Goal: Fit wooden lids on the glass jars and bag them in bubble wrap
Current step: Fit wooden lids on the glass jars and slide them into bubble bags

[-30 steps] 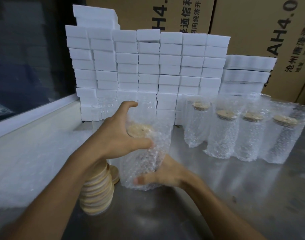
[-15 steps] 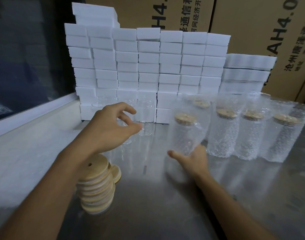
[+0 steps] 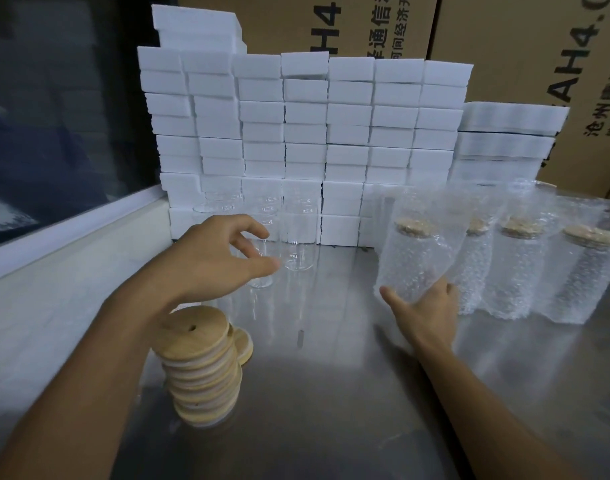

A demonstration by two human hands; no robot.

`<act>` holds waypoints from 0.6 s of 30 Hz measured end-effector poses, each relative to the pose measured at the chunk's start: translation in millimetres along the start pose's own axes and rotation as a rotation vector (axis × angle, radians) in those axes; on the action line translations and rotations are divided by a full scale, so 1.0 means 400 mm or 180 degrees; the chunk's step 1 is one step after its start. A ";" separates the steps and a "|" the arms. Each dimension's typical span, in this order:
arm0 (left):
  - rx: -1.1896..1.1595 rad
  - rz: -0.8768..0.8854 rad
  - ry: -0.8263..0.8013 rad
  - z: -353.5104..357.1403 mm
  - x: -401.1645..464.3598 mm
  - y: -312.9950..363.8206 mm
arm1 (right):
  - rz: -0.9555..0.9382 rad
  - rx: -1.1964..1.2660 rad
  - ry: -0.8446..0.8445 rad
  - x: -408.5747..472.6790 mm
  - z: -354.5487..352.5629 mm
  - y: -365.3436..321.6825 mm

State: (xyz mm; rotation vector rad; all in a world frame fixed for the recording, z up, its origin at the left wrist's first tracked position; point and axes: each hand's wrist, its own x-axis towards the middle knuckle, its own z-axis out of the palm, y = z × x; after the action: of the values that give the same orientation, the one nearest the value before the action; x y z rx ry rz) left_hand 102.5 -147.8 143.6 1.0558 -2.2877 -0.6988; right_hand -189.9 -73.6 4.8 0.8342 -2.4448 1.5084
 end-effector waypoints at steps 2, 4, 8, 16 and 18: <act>0.0165 -0.0101 -0.0207 -0.016 -0.004 -0.009 | 0.0048 -0.0051 0.0076 0.004 0.001 -0.005; 0.0331 -0.0246 -0.0453 -0.033 -0.009 -0.012 | 0.0077 -0.0045 0.0140 0.010 0.000 -0.006; 0.0482 -0.0570 -0.1174 -0.060 -0.027 -0.018 | 0.0202 -0.0046 0.0223 0.023 0.003 -0.005; 0.0830 -0.0870 -0.1869 -0.055 -0.044 -0.005 | 0.0499 -0.0028 0.0358 0.031 0.009 -0.003; 0.0895 -0.0871 -0.1864 -0.052 -0.043 -0.004 | 0.0556 0.0067 0.0430 0.027 0.008 -0.002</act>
State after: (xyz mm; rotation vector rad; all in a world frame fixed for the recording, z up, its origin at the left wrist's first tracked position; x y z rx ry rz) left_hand 126.2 -139.9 153.8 1.4668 -2.8299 -0.9067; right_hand -197.9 -80.7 7.9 0.5143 -2.4602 1.5933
